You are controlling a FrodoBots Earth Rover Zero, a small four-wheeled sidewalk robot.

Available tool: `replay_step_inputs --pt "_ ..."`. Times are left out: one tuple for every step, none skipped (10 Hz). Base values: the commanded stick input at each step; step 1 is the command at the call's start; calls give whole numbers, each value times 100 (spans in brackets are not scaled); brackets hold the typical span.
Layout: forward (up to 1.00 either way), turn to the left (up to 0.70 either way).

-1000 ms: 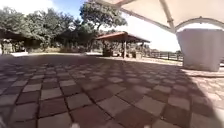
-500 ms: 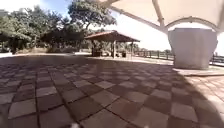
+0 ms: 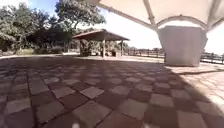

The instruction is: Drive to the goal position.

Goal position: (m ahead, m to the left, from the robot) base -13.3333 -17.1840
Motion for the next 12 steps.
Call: replay_step_inputs --pt "51 -7" --pt "5 0" --pt "0 0" --pt "-40 0" --pt "-62 22" --pt "-70 34" --pt "-70 35" --pt "-70 35" --pt "-70 35" --pt "-70 35" --pt "-70 35" --pt "-70 35"
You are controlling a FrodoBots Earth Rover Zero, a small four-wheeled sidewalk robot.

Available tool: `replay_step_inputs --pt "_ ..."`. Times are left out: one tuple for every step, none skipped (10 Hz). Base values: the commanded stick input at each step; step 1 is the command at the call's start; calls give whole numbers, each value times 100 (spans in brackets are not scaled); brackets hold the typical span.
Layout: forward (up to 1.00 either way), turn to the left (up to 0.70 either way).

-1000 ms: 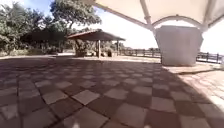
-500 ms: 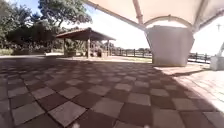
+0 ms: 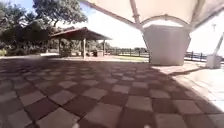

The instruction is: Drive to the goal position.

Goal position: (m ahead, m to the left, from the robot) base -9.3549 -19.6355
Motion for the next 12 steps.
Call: replay_step_inputs --pt "-70 35" --pt "-70 35" --pt "-70 35" --pt "-70 35" --pt "-44 22" --pt "-7 4" --pt "2 0" --pt "39 -18" --pt "70 -35" --pt "70 -35" --pt "70 -35" --pt "70 -35"
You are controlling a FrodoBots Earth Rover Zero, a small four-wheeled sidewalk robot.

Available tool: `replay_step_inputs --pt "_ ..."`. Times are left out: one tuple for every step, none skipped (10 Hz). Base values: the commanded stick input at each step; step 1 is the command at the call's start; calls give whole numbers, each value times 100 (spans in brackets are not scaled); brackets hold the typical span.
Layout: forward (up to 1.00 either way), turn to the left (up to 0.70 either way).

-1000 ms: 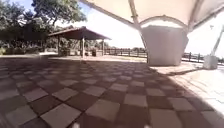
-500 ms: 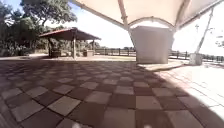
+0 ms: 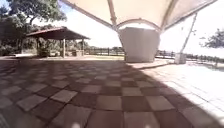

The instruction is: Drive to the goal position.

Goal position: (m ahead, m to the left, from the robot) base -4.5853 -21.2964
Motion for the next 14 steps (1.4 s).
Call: replay_step_inputs --pt "70 -35" --pt "70 -35" --pt "70 -35" --pt "70 -35" --pt "70 -35" --pt "70 -35" --pt "70 -35" --pt "70 -35" --pt "70 -35" --pt "70 -35" --pt "70 -35" --pt "70 -35" --pt "70 -35" --pt "70 -35"
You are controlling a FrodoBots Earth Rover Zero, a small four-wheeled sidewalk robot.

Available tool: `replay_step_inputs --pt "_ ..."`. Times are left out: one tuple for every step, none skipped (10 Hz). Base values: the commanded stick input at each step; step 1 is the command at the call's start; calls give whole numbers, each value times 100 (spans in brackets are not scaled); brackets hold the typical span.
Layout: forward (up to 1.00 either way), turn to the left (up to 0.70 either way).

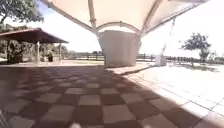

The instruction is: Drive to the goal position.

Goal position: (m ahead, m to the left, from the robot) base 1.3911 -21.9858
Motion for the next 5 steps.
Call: replay_step_inputs --pt "70 -35" --pt "70 -35" --pt "70 -35" --pt "70 -35" --pt "70 -35"
